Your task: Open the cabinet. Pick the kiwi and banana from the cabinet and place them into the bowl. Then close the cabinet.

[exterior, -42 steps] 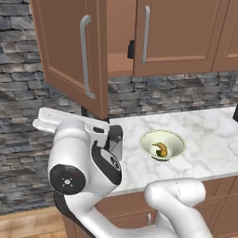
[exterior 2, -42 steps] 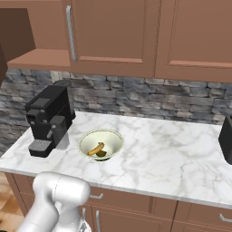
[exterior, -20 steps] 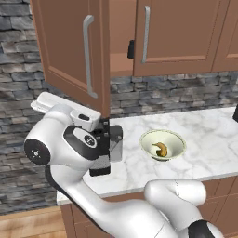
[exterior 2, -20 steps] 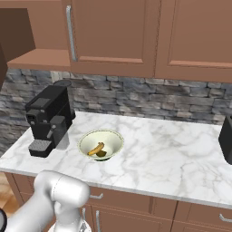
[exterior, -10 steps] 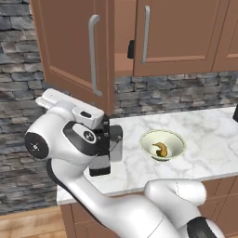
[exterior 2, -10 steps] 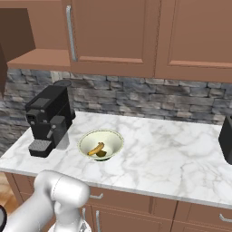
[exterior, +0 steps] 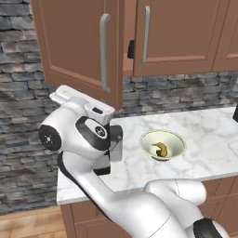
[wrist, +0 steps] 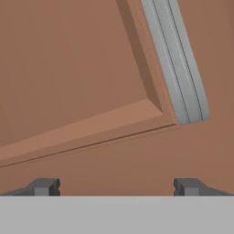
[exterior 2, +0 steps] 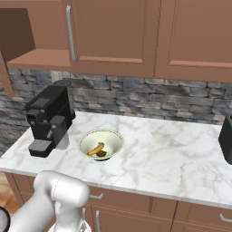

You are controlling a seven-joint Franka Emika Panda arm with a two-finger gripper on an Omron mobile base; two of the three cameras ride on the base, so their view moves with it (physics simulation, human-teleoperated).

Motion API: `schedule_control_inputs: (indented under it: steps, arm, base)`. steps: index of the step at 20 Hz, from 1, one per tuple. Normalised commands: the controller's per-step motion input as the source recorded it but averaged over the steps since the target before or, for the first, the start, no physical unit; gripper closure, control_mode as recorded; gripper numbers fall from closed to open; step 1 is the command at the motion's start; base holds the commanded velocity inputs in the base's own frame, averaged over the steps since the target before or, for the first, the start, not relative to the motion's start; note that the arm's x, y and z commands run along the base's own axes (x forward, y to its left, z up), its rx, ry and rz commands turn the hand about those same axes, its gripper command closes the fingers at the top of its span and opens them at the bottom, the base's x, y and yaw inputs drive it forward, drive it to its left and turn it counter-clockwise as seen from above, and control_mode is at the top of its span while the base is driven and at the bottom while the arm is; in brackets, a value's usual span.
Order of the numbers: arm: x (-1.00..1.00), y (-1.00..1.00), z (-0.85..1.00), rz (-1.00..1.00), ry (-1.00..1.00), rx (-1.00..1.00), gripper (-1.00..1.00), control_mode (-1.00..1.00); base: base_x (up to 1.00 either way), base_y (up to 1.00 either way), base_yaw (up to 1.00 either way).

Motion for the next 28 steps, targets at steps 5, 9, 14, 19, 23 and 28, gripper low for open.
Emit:
schedule_control_inputs:
  steps: [5,9,14,19,23,28]
  arm:
    - [0.18,-0.38,0.00,-0.01,0.00,0.00,-1.00,-1.00]
    - [0.36,-0.34,0.00,0.00,0.00,0.00,-1.00,-1.00]
    - [0.65,-0.23,0.00,0.00,-0.01,0.00,-1.00,-1.00]
    - [0.82,-0.12,0.00,0.00,0.00,0.00,-1.00,-1.00]
    - [0.85,-0.05,0.00,0.00,0.00,0.00,-1.00,-1.00]
    - [0.93,0.00,-0.02,0.00,0.00,0.00,-1.00,-1.00]
  base:
    - [0.00,0.00,0.00]
    - [0.00,0.00,0.00]
    - [0.00,0.00,0.00]
    - [0.00,0.00,0.00]
    - [0.00,0.00,0.00]
    - [0.00,0.00,0.00]
